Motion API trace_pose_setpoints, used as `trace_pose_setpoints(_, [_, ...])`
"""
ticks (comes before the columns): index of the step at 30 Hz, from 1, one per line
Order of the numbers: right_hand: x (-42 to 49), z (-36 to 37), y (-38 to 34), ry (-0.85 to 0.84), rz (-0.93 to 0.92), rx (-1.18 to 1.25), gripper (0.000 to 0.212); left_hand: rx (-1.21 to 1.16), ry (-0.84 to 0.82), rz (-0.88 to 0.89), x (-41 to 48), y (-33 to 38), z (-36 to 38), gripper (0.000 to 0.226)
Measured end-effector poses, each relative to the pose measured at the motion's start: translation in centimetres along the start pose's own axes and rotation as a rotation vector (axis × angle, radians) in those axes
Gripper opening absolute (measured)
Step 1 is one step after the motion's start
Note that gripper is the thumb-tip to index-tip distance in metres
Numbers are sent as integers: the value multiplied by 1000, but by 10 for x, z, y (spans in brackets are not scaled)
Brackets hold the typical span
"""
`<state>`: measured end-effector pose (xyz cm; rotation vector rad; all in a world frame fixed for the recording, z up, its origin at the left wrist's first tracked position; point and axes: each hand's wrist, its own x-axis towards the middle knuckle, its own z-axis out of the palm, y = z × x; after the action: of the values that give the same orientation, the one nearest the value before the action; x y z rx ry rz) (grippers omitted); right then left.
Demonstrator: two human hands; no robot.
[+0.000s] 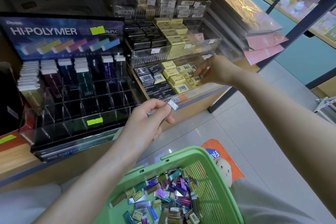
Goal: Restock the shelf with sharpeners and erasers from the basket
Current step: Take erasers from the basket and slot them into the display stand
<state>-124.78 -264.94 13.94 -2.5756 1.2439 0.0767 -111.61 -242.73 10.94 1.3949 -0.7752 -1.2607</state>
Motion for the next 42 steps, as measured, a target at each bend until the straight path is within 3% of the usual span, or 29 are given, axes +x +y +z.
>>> trace_pose_setpoints(17, [-1,12,7,123,24,103,23,24,-24,-25,5,-5,-1,18])
trace_pose_setpoints(21, [-27,20,-3,315,2,125,23,28,-49,49,-1,-4,1,14])
trace_pose_setpoints(24, [-67,31,-30,445,-64,274,17,67,-41,90,-5,-5,0,13])
trace_pose_setpoints(27, [-108,47,-58,284,-109,489,21,99,-29,118,-9,-7,-4,13])
trace_pose_setpoints(31, [-136,64,-79,97,-110,715,7,138,-4,143,-16,-7,-10,9])
trace_pose_setpoints(38, [-143,56,-111,95,-120,927,3,245,36,254,-36,-3,-25,5])
trace_pose_setpoints(42, [-141,47,-126,150,-99,1021,9,132,22,127,-47,0,-42,23])
